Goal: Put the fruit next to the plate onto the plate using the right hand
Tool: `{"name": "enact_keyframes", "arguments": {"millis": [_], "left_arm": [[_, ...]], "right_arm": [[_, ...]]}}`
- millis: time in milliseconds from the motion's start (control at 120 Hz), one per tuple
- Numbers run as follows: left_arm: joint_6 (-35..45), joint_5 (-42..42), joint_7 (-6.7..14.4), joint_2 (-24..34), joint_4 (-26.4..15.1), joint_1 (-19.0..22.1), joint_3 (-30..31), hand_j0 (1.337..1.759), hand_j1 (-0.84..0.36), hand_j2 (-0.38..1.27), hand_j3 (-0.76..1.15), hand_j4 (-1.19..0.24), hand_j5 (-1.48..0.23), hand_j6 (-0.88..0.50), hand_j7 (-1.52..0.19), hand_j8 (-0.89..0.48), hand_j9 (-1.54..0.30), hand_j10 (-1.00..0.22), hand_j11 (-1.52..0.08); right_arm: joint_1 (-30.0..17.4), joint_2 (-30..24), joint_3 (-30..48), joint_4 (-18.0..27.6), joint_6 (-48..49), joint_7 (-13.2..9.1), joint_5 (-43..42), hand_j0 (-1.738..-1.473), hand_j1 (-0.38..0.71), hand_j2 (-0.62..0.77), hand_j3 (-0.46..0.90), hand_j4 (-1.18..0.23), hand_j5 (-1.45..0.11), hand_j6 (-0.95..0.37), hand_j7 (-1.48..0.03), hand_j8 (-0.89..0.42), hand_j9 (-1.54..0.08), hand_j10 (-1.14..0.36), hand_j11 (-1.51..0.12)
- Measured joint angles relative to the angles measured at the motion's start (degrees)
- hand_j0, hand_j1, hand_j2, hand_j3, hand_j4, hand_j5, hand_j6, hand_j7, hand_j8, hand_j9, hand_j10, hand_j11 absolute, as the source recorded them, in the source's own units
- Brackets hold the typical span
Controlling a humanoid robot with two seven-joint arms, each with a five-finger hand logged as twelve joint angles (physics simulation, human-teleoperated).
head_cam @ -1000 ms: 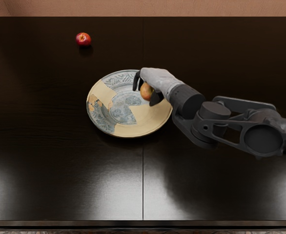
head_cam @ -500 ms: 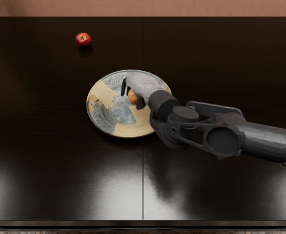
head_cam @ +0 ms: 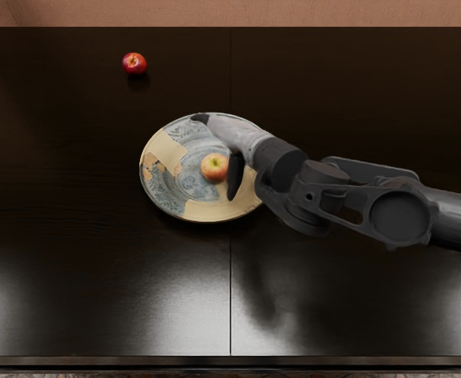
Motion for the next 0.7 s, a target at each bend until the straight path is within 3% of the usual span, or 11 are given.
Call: {"name": "enact_keyframes", "arguments": {"millis": [158, 358, 500, 700], "left_arm": [[0.0, 0.0, 0.0, 0.0, 0.0, 0.0, 0.0, 1.658, 0.34, 0.00, 0.00, -0.01, -0.01, -0.01, -0.01, -0.01, -0.01, -0.01, -0.01], [0.0, 0.0, 0.0, 0.0, 0.0, 0.0, 0.0, 1.658, 0.34, 0.00, 0.00, -0.01, -0.01, -0.01, -0.01, -0.01, -0.01, -0.01, -0.01], [0.0, 0.0, 0.0, 0.0, 0.0, 0.0, 0.0, 1.658, 0.34, 0.00, 0.00, -0.01, -0.01, -0.01, -0.01, -0.01, -0.01, -0.01, -0.01], [0.0, 0.0, 0.0, 0.0, -0.2, -0.3, 0.0, 1.658, 0.34, 0.00, 0.00, -0.01, -0.01, -0.01, -0.01, -0.01, -0.01, -0.01, -0.01]], "right_arm": [[-0.5, -6.1, 6.1, 4.1, 8.0, 0.0, 7.4, -1.658, -0.32, 0.00, 0.00, -0.04, -0.05, -0.03, -0.04, -0.03, -0.05, -0.03, -0.05], [-2.5, -17.4, 17.8, 4.4, 28.4, 0.0, 22.8, -1.658, -0.34, 0.00, 0.00, -0.01, -0.02, -0.01, -0.02, -0.01, -0.02, -0.01, -0.02], [-3.0, -25.5, 21.3, -0.3, 41.3, 0.0, 35.2, -1.658, -0.34, 0.00, 0.00, -0.01, -0.01, -0.01, -0.01, -0.01, -0.01, -0.01, -0.01], [-3.5, -33.5, 23.6, -6.2, 45.6, 0.0, 47.5, -1.658, -0.35, 0.00, 0.00, 0.00, 0.00, 0.00, 0.00, 0.00, 0.00, 0.00, 0.00]]}}
